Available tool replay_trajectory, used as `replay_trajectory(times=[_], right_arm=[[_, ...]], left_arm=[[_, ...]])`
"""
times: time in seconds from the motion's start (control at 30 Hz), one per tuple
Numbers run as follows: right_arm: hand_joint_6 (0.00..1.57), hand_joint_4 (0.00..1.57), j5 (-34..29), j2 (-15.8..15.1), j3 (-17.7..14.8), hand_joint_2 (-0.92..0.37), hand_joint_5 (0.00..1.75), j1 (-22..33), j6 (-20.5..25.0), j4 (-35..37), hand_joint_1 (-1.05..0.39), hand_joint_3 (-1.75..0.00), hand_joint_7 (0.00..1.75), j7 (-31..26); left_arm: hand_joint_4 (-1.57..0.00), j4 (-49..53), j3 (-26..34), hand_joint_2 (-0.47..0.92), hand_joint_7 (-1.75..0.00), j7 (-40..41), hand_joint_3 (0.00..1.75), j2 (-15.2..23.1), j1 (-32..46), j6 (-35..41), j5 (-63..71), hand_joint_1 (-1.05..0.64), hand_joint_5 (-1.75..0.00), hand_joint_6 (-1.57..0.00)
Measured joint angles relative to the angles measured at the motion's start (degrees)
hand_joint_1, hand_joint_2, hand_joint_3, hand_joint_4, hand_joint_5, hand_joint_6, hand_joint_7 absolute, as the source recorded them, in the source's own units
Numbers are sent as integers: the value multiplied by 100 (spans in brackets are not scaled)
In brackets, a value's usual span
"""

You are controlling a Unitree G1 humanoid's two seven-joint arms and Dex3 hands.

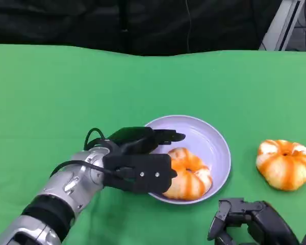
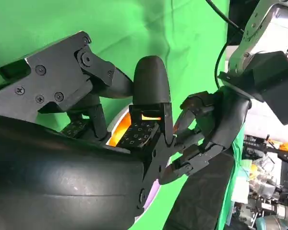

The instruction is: Grasp the bread from the table and place it into the plate.

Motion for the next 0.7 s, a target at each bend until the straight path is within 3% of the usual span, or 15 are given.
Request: replay_trajectory(times=[0.2,0.43,0.7], right_arm=[[87,85,0,7,4,-59,144,-14,0,6,-12,-100,116,9],[89,85,125,21,-5,-60,145,-53,2,56,-11,-99,114,129],[89,85,138,33,-6,-61,144,-71,1,66,-10,-98,114,165]], left_arm=[[-40,-114,58,92,-1,-10,71,39,73,-20,-58,-95,-2,-30],[-43,-1412,618,92,-1,-22,73,597,771,-315,-538,-94,-3,-32],[-46,-1656,635,92,-1,-65,71,615,917,-245,-542,-93,-3,-34]])
